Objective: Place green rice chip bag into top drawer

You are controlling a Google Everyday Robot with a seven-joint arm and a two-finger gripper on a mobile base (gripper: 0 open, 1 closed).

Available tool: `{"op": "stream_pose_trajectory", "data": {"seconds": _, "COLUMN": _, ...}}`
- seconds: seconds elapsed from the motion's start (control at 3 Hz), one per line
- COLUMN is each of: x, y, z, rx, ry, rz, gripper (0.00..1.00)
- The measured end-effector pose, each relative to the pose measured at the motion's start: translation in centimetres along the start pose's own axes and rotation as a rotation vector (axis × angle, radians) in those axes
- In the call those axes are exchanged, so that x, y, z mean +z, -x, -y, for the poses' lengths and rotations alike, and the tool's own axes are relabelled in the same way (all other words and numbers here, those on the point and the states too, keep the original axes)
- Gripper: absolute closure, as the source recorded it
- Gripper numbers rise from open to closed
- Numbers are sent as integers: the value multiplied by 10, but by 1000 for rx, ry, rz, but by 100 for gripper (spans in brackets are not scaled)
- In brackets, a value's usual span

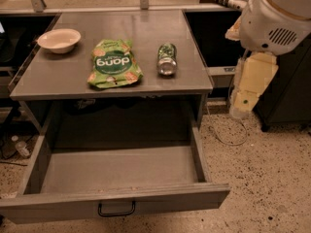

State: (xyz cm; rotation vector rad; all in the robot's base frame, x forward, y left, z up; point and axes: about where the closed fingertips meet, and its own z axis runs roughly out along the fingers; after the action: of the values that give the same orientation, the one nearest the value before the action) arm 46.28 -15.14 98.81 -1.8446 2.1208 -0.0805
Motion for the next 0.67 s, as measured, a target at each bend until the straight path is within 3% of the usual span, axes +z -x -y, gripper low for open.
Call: {"op": "stream_pose_trajectory", "data": {"seconds": 0.67, "x": 24, "y": 79, "z": 45, "rx": -98, "ry": 9, "rz": 122, "gripper": 0}}
